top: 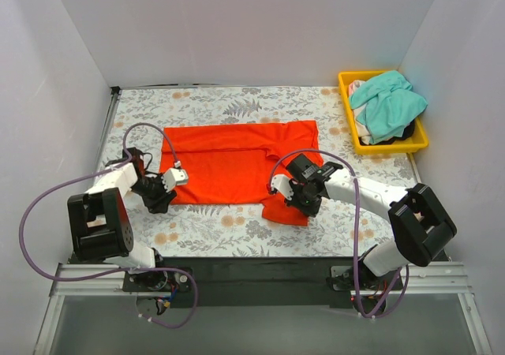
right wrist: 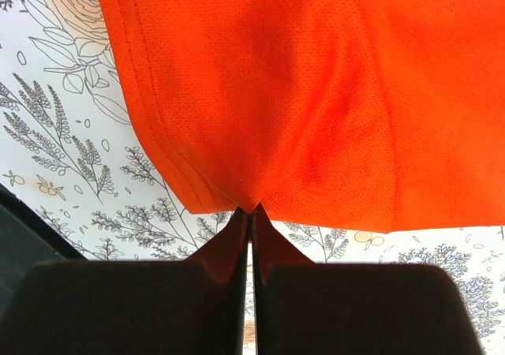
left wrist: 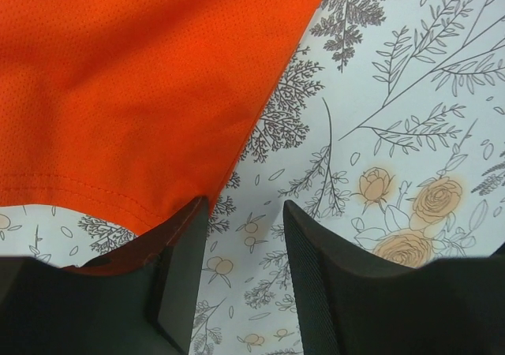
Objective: Fold and stack the t-shirts
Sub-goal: Fold the tshirt
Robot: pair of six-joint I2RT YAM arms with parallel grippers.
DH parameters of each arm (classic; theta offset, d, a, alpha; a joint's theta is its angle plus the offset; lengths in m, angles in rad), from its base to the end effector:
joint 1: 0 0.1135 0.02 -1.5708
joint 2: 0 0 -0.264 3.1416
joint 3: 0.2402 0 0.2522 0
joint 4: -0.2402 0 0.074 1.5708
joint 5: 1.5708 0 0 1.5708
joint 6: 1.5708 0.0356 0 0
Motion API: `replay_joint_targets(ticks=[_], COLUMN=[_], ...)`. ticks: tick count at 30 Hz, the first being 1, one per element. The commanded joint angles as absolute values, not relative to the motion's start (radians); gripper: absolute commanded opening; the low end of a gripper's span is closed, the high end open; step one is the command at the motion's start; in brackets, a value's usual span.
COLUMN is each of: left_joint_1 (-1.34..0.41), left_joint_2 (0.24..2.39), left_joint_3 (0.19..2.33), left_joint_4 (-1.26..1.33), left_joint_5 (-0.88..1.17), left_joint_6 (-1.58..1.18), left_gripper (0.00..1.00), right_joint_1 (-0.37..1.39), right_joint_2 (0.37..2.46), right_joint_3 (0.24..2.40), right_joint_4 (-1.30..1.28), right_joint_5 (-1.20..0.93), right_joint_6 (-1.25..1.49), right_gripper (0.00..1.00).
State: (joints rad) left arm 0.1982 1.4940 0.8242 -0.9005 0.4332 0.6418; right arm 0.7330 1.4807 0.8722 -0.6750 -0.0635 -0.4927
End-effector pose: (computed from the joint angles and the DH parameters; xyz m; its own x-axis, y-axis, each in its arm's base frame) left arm 0.2275 0.0305 0.1654 -0.8922 0.3750 -0.2517 0.4439 0.8307 -0.3360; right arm 0.1936 0.1774 0.1806 -0.3058 -0.9105 -0.2784 -0.9372 0.3394 -0.0804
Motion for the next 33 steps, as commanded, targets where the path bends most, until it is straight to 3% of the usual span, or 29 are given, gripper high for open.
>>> replay_joint_targets(ticks=[1, 5, 16, 18, 19, 23, 33], left_joint_1=[0.189, 0.184, 0.173, 0.172, 0.172, 0.172, 0.166], left_joint_2=[1.473, 1.493, 1.393, 1.372, 1.364, 1.341, 1.433], left_joint_3=[0.804, 0.793, 0.77, 0.787, 0.81, 0.842, 0.821], left_joint_4=[-0.833, -0.808, -0.822, -0.848, -0.85, -0.845, -0.813], left_joint_5=[0.422, 0.414, 0.426, 0.436, 0.439, 0.448, 0.417], left_joint_6=[0.684, 0.675, 0.715, 0.716, 0.71, 0.712, 0.729], left_gripper=[0.41, 0.36, 0.11, 0.13, 0.21, 0.35, 0.42], right_joint_1=[0.726, 0.721, 0.721, 0.719, 0.719, 0.719, 0.715], right_joint_2=[1.479, 1.483, 1.459, 1.459, 1.457, 1.459, 1.476], right_joint_3=[0.916, 0.916, 0.9, 0.899, 0.899, 0.899, 0.911], right_joint_4=[-0.704, -0.707, -0.716, -0.719, -0.719, -0.719, -0.719], right_joint_5=[-0.097, -0.098, -0.098, -0.103, -0.103, -0.103, -0.107], right_joint_6=[-0.486, -0.485, -0.497, -0.497, -0.499, -0.499, -0.506], right_gripper=[0.01, 0.01, 0.01, 0.01, 0.01, 0.01, 0.01])
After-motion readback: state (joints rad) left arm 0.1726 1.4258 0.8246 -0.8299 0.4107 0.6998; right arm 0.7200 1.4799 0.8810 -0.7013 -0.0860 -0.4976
